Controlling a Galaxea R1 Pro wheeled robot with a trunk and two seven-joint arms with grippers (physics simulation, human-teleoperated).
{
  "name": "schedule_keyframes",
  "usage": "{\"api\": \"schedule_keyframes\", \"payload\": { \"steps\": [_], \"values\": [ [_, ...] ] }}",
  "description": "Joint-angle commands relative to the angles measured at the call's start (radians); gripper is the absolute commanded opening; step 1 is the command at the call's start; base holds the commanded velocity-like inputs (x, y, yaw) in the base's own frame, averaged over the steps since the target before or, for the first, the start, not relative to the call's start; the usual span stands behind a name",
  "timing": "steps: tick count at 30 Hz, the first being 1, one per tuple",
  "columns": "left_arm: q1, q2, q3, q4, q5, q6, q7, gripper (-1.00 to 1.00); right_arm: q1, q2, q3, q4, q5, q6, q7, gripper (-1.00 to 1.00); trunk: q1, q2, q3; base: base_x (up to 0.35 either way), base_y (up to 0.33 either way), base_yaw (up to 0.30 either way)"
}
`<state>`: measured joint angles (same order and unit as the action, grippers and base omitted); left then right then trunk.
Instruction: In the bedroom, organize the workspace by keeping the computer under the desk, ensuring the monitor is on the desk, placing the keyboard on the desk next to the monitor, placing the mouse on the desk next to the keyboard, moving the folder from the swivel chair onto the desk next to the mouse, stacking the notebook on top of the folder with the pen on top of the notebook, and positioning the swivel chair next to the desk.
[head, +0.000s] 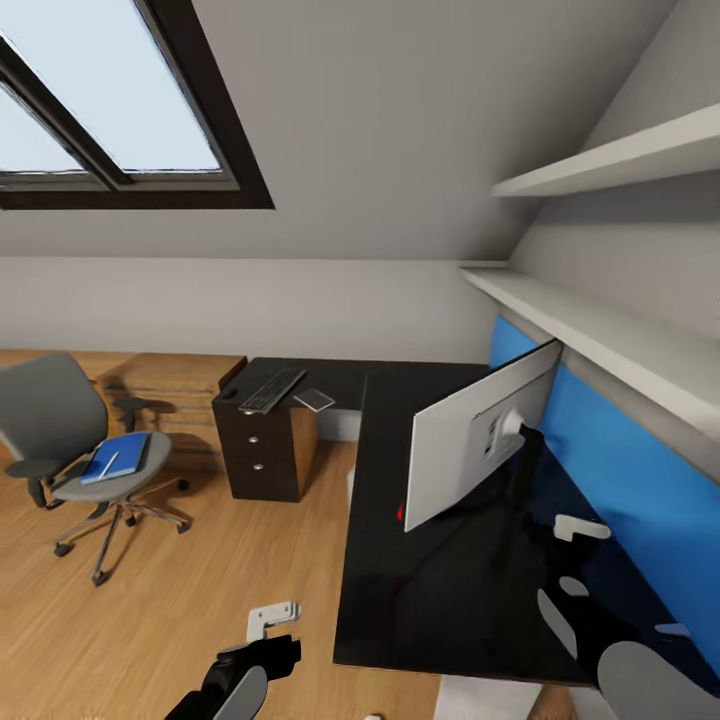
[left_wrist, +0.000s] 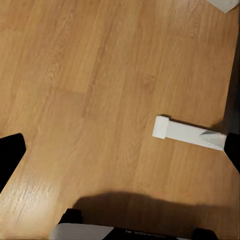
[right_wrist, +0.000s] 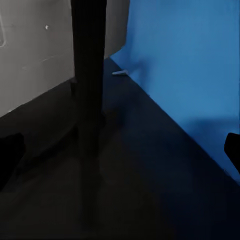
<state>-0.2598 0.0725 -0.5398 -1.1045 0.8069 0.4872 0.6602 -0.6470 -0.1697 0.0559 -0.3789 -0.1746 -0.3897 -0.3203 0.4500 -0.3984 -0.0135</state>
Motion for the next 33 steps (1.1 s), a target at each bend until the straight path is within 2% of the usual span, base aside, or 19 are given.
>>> {"api": "schedule_keyframes", "payload": {
  "steps": [1,4,5,6,7,9,10,13,14,17,20,25,30,33],
  "values": [
    [-0.001,0.001,-0.003,-0.001,0.008,0.001,0.009,1.00,0.001,0.007,0.005,-0.022,-0.009,-0.001,-0.003,1.00,0.000,-0.002,-0.001,-0.303,0.180,0.000],
    [-0.001,0.001,-0.001,-0.001,0.008,0.001,0.009,1.00,0.029,0.032,0.003,-0.163,-0.005,0.055,-0.011,1.00,0.000,-0.002,-0.001,-0.294,0.188,0.000],
    [-0.001,0.001,0.000,0.000,0.008,0.001,0.009,1.00,0.100,0.040,0.003,-0.328,-0.002,0.160,-0.027,1.00,0.000,-0.002,-0.001,-0.213,0.152,0.000],
    [-0.001,0.002,0.000,0.000,0.008,0.001,0.009,1.00,0.123,0.041,0.003,-0.378,-0.002,0.192,-0.032,1.00,0.000,-0.002,-0.001,-0.189,0.127,0.000],
    [-0.001,0.001,0.000,0.000,0.008,0.001,0.009,1.00,0.172,0.043,0.003,-0.485,-0.002,0.256,-0.046,1.00,0.000,-0.002,-0.001,-0.152,0.081,0.000],
    [-0.001,0.001,0.001,0.000,0.008,0.001,0.009,1.00,0.223,0.045,0.003,-0.593,-0.004,0.318,-0.060,1.00,0.000,-0.002,-0.001,-0.132,0.061,0.000],
    [-0.001,0.001,0.001,0.000,0.008,0.001,0.009,1.00,0.295,0.048,0.004,-0.742,-0.007,0.403,-0.080,1.00,0.000,-0.002,-0.001,-0.104,0.110,0.000],
    [-0.001,0.001,0.001,-0.002,0.008,-0.001,0.009,1.00,0.349,0.058,0.009,-0.846,-0.008,0.470,-0.093,1.00,0.000,-0.002,-0.001,-0.073,0.182,0.000],
    [-0.001,0.002,0.000,-0.003,0.008,-0.006,0.009,1.00,0.371,0.073,0.016,-0.887,-0.006,0.502,-0.098,1.00,0.000,-0.002,-0.001,-0.037,0.254,0.000],
    [-0.001,0.002,-0.003,-0.004,0.008,-0.035,0.009,1.00,0.397,0.116,0.042,-0.932,0.000,0.542,-0.105,1.00,0.000,-0.002,-0.001,-0.018,0.292,0.000],
    [-0.001,0.001,-0.005,-0.004,0.008,-0.056,0.008,1.00,0.404,0.133,0.057,-0.945,0.011,0.551,-0.108,1.00,0.000,-0.002,-0.001,-0.007,0.314,0.000],
    [-0.001,0.001,-0.007,-0.005,0.008,-0.070,0.008,1.00,0.411,0.145,0.068,-0.952,0.060,0.554,-0.136,1.00,0.000,-0.002,-0.001,0.086,0.301,0.000],
    [-0.001,0.001,-0.008,-0.005,0.008,-0.072,0.009,1.00,0.412,0.148,0.091,-0.952,0.078,0.553,-0.172,1.00,0.000,-0.002,-0.001,0.223,0.252,0.000],
    [-0.001,0.001,-0.008,-0.005,0.008,-0.073,0.009,1.00,0.413,0.148,0.124,-0.952,0.084,0.551,-0.211,1.00,0.000,-0.002,-0.001,0.240,0.232,0.000]
  ]
}}
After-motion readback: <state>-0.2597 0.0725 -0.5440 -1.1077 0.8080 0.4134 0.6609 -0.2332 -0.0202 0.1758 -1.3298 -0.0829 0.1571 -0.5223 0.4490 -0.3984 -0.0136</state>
